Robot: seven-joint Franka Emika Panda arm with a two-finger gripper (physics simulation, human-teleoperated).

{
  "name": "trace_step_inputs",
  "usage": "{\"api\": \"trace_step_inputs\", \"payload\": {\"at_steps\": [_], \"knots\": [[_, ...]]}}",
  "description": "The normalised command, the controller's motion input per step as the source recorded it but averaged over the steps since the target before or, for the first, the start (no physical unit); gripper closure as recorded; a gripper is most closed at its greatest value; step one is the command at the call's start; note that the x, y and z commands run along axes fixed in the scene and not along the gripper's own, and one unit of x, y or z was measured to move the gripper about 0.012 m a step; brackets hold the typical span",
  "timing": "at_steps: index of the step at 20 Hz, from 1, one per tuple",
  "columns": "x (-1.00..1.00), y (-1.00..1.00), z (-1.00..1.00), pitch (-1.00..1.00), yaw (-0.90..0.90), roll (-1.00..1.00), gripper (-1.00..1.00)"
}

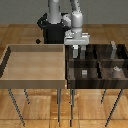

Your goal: Place the milk carton into the appropriate compartment.

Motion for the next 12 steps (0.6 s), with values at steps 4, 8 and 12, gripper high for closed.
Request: {"api": "trace_step_inputs", "payload": {"at_steps": [4, 8, 12], "knots": [[0.0, 0.0, 0.0, 0.0, 0.0, 0.0, -1.0], [0.0, 0.0, 0.0, 0.0, 0.0, 0.0, -1.0], [0.0, 0.0, 0.0, 0.0, 0.0, 0.0, -1.0]]}}
